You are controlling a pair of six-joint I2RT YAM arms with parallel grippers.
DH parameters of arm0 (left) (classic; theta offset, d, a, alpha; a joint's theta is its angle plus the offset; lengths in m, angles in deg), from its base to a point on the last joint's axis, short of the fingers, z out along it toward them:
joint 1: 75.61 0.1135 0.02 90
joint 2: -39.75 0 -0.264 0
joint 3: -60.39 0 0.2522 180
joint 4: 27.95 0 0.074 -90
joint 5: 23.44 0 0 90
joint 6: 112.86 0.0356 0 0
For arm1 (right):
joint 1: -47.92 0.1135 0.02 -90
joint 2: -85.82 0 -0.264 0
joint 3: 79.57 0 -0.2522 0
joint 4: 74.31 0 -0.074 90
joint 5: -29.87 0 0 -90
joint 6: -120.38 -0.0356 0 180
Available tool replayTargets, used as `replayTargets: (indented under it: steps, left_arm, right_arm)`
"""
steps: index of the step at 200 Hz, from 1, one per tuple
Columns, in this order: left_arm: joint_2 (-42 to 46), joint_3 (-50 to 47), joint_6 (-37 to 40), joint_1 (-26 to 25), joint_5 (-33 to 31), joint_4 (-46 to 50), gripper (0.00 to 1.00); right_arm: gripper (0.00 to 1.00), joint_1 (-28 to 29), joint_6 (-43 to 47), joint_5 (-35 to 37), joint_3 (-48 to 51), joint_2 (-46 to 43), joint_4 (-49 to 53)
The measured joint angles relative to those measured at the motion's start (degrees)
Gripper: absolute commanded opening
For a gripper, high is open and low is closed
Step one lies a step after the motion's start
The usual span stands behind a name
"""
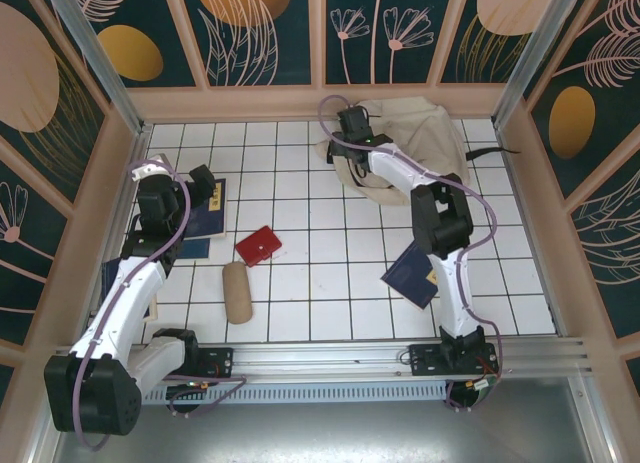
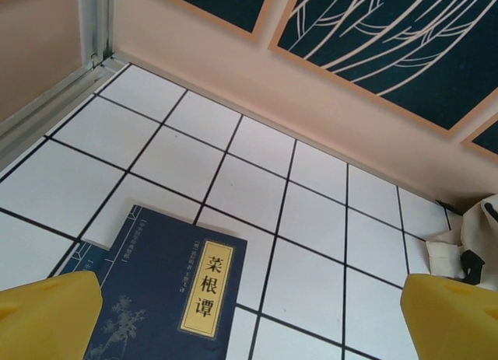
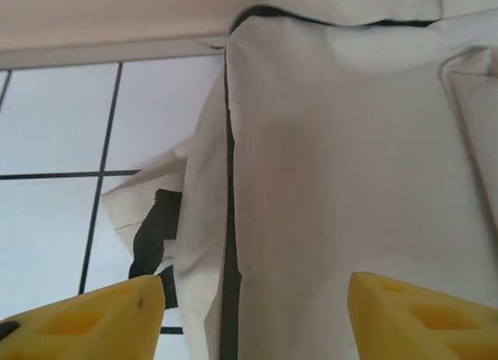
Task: Pack books, pencil case, and school supplies into a backpack
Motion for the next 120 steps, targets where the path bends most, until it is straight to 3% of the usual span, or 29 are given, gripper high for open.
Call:
replayTargets:
  steps: [23,58,120]
  left_arm:
    - [0.00,0.00,0.00,-0.02,0.00,0.04,0.99]
    - [-0.35,0.00,0.00,0.00,2.19,0.00,0.99]
    - [-2.62,0.04,0.00,0.00,7.04,0.00,0.99]
  right_arm:
    - [0.34,0.02,0.24,-0.98,-1.86,2.51,1.22]
    - [0.10,0.02,3.06,-4.09,-1.86,2.91,1.81]
    - [0.01,1.25,8.11,-3.41,0.96,1.53,1.62]
